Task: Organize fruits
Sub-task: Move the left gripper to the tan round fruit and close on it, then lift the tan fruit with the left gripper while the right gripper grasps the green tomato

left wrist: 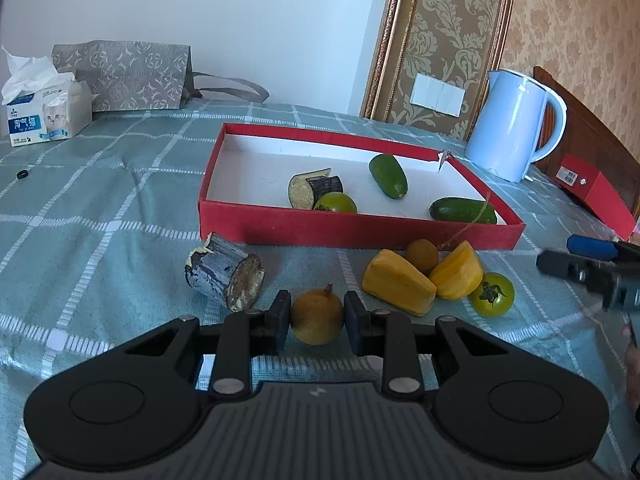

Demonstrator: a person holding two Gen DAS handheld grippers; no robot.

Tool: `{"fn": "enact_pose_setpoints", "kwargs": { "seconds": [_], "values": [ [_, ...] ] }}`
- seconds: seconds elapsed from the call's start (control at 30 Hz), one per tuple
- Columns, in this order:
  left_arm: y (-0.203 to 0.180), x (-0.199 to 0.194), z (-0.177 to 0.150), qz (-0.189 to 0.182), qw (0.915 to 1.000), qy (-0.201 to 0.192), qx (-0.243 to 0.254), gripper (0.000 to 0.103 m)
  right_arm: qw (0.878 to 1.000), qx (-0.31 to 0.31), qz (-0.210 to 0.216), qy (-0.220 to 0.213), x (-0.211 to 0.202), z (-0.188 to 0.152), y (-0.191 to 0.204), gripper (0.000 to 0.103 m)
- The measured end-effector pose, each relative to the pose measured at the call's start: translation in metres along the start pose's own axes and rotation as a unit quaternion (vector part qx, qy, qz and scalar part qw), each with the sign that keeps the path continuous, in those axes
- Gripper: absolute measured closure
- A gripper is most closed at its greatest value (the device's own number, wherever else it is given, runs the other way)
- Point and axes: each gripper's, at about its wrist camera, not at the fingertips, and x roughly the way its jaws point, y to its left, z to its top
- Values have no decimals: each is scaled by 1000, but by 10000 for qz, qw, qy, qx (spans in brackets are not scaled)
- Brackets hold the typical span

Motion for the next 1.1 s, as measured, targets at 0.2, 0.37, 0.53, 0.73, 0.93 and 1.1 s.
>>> {"fn": "enact_pose_setpoints", "kwargs": {
  "seconds": [0.2, 0.37, 0.53, 0.73, 0.93, 1.1],
  "values": [
    [2, 0, 0, -25, 10000, -4, -36, 75, 9966, -694, 403, 210, 7, -4, 31, 0],
    [2, 0, 0, -29, 10000, -5, -41, 75, 9920, -1107, 506, 336, 18, -6, 50, 0],
    [2, -1, 0, -30, 10000, -5, -42, 75, 9895, -1206, 580, 548, 33, -2, 55, 18],
    [2, -1, 0, -34, 10000, -6, -47, 75, 9878, -1022, 823, 836, 41, -2, 53, 65],
    [2, -1, 0, -45, 10000, -8, -61, 75, 9881, -1236, 637, 658, 32, -6, 61, 71],
    [1, -1, 0, -42, 10000, -9, -57, 75, 9953, -706, 176, 643, 33, -1, 43, 71]
  ]
}}
